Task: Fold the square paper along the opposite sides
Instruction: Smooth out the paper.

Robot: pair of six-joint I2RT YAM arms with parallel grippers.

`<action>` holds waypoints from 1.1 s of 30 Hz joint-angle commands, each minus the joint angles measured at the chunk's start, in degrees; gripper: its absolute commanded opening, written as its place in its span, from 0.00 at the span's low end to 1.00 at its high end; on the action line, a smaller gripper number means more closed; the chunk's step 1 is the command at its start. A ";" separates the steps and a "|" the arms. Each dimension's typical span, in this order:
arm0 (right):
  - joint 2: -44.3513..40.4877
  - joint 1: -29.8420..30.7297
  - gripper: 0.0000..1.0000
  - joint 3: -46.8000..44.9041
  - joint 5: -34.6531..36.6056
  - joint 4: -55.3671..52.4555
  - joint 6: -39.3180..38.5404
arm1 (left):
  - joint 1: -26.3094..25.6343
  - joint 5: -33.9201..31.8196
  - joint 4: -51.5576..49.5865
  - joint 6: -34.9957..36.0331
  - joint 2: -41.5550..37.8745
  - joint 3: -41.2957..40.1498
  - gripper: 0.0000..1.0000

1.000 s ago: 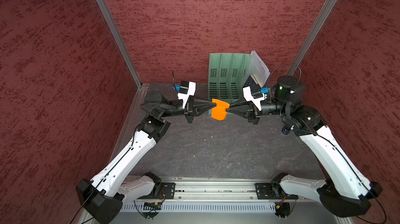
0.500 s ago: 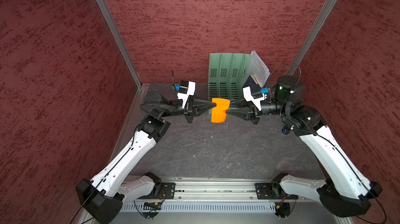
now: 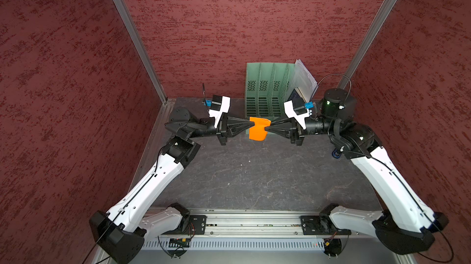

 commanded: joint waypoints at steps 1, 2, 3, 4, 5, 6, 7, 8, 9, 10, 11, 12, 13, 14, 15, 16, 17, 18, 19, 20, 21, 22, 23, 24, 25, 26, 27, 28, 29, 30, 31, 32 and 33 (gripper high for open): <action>-0.15 -0.29 0.11 0.51 0.99 1.45 0.90 | -0.14 0.33 0.74 -0.35 -0.88 -0.63 0.00; -0.11 -0.29 0.10 0.56 1.01 1.46 0.89 | -0.07 0.33 0.65 -0.34 -0.99 -0.59 0.00; -0.10 -0.29 0.08 0.56 1.06 1.45 0.84 | -0.14 0.33 0.50 -0.27 -1.02 -0.63 0.00; -0.10 -0.29 0.06 0.45 1.11 1.54 0.92 | -0.07 0.25 0.36 -0.25 -1.03 -0.63 0.00; -0.06 -0.33 0.05 0.46 1.19 1.54 0.95 | -0.12 0.24 0.31 -0.20 -1.10 -0.63 0.00; -0.09 -0.29 0.04 0.44 1.25 1.59 0.91 | -0.06 0.24 0.25 -0.19 -1.10 -0.63 0.00; -0.10 -0.26 0.03 0.37 1.32 1.61 0.92 | -0.12 0.25 0.08 -0.08 -1.10 -0.59 0.00; -0.13 -0.29 0.03 0.33 1.27 1.58 0.91 | -0.06 0.24 -0.10 0.04 -1.17 -0.55 0.00; -0.11 -0.28 0.02 0.37 1.34 1.63 0.93 | -0.06 0.15 -0.28 0.22 -1.19 -0.54 0.00; -0.10 -0.30 0.02 0.36 1.48 1.63 0.91 | -0.06 0.15 -0.44 0.28 -1.19 -0.46 0.00; -0.19 -0.28 0.02 0.37 1.59 1.63 0.90 | -0.03 0.15 -0.74 0.47 -1.13 -0.39 0.00; -0.19 -0.28 0.02 0.27 1.59 1.62 0.88 | -0.06 0.06 -0.85 0.67 -1.17 -0.29 0.00; -0.19 -0.29 0.02 0.27 1.56 1.61 0.90 | -0.08 0.07 -1.15 0.77 -1.19 -0.08 0.00; -0.24 -0.29 0.02 0.28 1.53 1.63 0.87 | -0.06 0.04 -1.32 0.92 -1.17 -0.10 0.00; -0.28 -0.30 0.01 0.28 1.56 1.72 0.86 | -0.06 0.06 -1.45 0.90 -1.17 0.05 0.00; -0.28 -0.26 0.00 0.23 1.60 1.70 0.88 | -0.06 0.08 -1.68 0.99 -1.19 0.16 0.00; -0.20 -0.29 0.00 0.23 1.57 1.72 0.90 | -0.06 0.06 -1.73 1.05 -1.19 0.23 0.00; -0.33 -0.29 0.00 0.18 1.59 1.67 0.88 | -0.05 0.06 -1.85 1.08 -1.19 0.32 0.00; -0.30 -0.29 0.00 0.16 1.52 1.69 0.83 | -0.08 0.06 -2.06 1.07 -1.19 0.42 0.00; -0.28 -0.29 0.00 0.15 1.54 1.71 0.88 | -0.08 0.07 -2.14 1.15 -1.14 0.53 0.00; -0.36 -0.29 0.00 0.23 1.61 1.77 0.85 | -0.07 0.14 -2.31 1.16 -1.11 0.59 0.00; -0.37 -0.29 0.00 0.17 1.69 1.81 0.93 | -0.08 0.15 -2.43 1.21 -1.10 0.60 0.00; -0.45 -0.29 0.00 0.12 1.79 1.89 0.96 | -0.11 0.24 -2.49 1.18 -1.10 0.60 0.03; -0.53 -0.26 0.00 0.10 2.02 1.94 0.94 | -0.13 0.32 -2.51 1.14 -1.08 0.60 0.06; -0.60 -0.29 0.00 0.01 2.04 1.93 0.97 | -0.10 0.59 -2.59 0.99 -1.02 0.60 0.08; -0.63 -0.29 0.00 -0.01 2.09 1.93 0.91 | -0.07 0.75 -2.77 0.94 -0.95 0.53 0.10; -0.72 -0.29 0.00 0.02 2.06 1.98 0.97 | -0.12 1.09 -2.86 0.93 -0.86 0.43 0.11; -0.72 -0.29 0.00 0.00 2.02 2.02 0.99 | -0.13 1.29 -2.95 0.89 -0.79 0.35 0.12; -0.72 -0.30 0.00 0.01 1.98 2.01 1.01 | -0.15 1.37 -3.01 0.82 -0.72 0.17 0.12; -0.72 -0.28 0.00 0.01 1.88 2.03 0.99 | -0.15 1.38 -3.09 0.86 -0.65 0.03 0.13; -0.72 -0.28 0.00 0.05 1.80 2.01 1.07 | -0.23 1.34 -3.19 0.90 -0.56 -0.08 0.13; -0.72 -0.29 0.00 0.09 1.72 2.14 1.08 | -0.17 1.37 -3.15 0.90 -0.40 -0.19 0.14; -0.64 -0.26 0.00 0.09 1.70 2.12 1.22 | -0.22 1.40 -3.14 0.91 -0.32 -0.27 0.14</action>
